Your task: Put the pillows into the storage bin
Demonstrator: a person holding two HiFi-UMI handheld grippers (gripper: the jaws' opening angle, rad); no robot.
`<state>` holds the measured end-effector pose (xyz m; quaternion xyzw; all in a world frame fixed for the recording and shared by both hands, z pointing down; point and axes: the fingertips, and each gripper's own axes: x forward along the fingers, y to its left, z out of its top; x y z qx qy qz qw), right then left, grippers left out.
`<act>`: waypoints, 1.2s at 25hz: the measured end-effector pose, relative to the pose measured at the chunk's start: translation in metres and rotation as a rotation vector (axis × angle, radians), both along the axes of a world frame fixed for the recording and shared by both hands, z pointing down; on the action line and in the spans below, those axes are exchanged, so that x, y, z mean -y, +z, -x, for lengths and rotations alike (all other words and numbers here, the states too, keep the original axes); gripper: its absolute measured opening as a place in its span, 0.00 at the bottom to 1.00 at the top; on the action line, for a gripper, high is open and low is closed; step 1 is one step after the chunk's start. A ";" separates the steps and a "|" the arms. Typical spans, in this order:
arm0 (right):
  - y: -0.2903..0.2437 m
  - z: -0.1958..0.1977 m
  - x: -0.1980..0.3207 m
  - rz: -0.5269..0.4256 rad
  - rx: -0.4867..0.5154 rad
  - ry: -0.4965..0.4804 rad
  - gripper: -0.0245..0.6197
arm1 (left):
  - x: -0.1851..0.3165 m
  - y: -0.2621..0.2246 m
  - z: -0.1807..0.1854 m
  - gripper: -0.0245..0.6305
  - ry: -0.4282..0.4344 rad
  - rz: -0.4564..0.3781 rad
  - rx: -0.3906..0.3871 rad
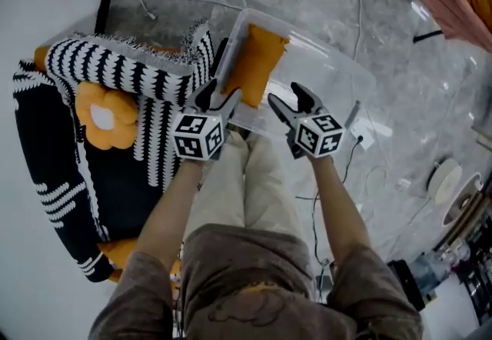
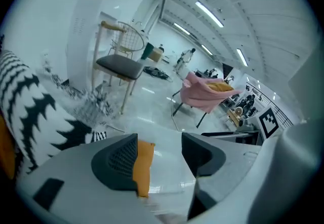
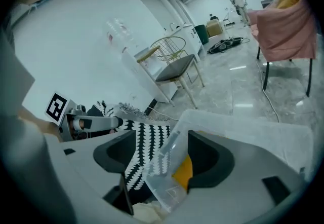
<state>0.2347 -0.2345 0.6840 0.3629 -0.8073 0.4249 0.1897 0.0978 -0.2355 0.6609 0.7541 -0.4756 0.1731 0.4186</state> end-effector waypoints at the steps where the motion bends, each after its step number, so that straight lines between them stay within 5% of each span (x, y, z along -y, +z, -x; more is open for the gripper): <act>1: -0.020 0.003 0.001 -0.017 0.009 -0.020 0.52 | 0.000 -0.021 0.004 0.43 -0.019 -0.021 0.007; 8: -0.152 0.040 -0.007 -0.112 0.046 -0.212 0.52 | -0.022 -0.164 0.040 0.44 -0.190 -0.114 0.034; 14: -0.215 0.108 -0.018 -0.145 0.069 -0.378 0.52 | -0.063 -0.235 0.118 0.45 -0.382 -0.159 0.068; 22: -0.242 0.284 -0.049 -0.169 0.100 -0.671 0.53 | -0.142 -0.255 0.278 0.46 -0.671 -0.157 0.114; 30: -0.178 0.456 -0.099 -0.090 0.055 -0.905 0.57 | -0.216 -0.194 0.426 0.49 -0.853 -0.058 0.123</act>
